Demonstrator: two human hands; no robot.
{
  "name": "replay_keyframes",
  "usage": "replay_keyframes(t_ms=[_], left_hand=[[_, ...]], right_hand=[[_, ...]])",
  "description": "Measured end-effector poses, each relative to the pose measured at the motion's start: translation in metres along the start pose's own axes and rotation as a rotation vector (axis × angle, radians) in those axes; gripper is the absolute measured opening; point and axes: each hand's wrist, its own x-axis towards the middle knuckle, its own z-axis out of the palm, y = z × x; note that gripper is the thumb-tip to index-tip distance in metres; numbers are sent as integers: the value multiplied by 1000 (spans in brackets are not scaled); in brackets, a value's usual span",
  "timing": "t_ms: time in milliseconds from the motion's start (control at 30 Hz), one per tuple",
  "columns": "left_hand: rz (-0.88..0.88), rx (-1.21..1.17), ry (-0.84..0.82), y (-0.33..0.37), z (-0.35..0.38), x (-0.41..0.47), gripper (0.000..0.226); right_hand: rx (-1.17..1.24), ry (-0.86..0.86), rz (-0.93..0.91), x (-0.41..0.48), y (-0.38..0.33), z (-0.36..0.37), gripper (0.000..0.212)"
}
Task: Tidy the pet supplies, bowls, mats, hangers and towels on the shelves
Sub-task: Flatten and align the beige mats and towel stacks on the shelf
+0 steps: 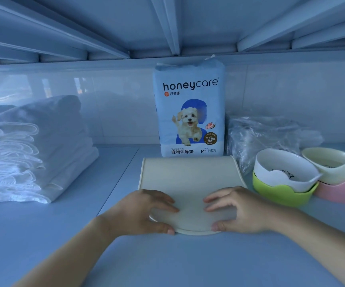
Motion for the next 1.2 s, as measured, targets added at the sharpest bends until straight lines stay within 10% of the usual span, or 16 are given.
replay_keyframes(t_ms=[567,1200], left_hand=[[-8,49,74,8,-12,-6,17],[-104,181,124,1,-6,-4,28]], right_hand=[[20,155,-74,-3,-16,-2,16],[-204,160,35,-4,4,-7,25]])
